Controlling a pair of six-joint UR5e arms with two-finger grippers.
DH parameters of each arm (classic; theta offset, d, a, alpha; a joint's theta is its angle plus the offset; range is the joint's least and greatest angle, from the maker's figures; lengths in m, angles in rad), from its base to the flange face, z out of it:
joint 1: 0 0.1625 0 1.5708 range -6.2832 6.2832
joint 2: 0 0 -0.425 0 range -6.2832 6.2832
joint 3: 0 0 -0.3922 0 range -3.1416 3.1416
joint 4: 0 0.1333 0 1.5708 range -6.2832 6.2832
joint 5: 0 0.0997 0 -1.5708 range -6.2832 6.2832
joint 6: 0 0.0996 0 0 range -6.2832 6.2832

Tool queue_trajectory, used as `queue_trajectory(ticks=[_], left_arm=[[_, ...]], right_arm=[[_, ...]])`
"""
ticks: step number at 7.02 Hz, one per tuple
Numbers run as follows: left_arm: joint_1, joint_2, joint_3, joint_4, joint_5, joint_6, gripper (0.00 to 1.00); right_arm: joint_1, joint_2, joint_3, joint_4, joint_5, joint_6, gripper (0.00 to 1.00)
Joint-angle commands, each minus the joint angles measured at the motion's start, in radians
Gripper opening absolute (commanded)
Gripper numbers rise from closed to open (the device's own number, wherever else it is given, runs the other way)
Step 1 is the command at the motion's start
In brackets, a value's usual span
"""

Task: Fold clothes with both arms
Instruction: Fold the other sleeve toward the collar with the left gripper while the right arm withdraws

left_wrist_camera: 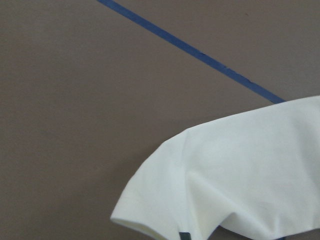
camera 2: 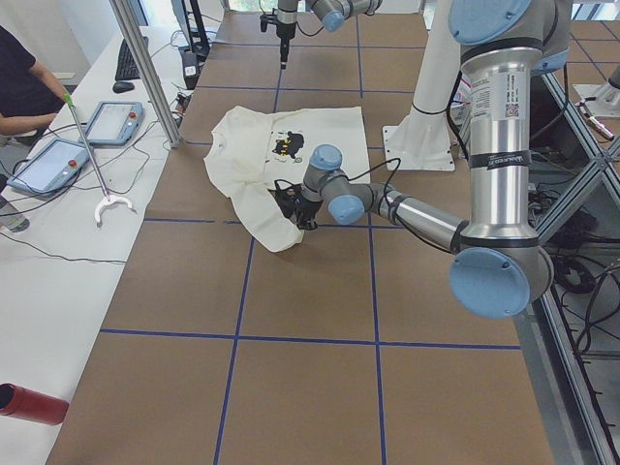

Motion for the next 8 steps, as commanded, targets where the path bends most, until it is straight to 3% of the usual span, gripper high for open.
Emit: queue_trajectory(ticks=[1,3,5,7,8], left_arm=[[-0.036,-0.406,0.008,0.388,0.002,0.027,0.0],[-0.031,-0.703,0.107,0.441,0.0,0.041,0.0],[-0.024,-1.075,0.535,0.398,-0.002,0.026,0.0],[0.011,-1.114,0.779,0.117,0.002,-0.079,0.0],[0.031,-1.123,0.812,0.085,0.01,-0.092,0.0]], right_arm=[[0.079,-0.168,0.041,0.01,0.023,-0.145,1.0],[0.169,-0.236,0.039,0.008,0.086,-0.266,1.0],[0.193,-0.261,0.034,0.01,0.092,-0.294,1.0],[0.194,-0.261,0.031,0.01,0.092,-0.291,1.0],[0.193,-0.256,0.027,0.01,0.092,-0.29,1.0]])
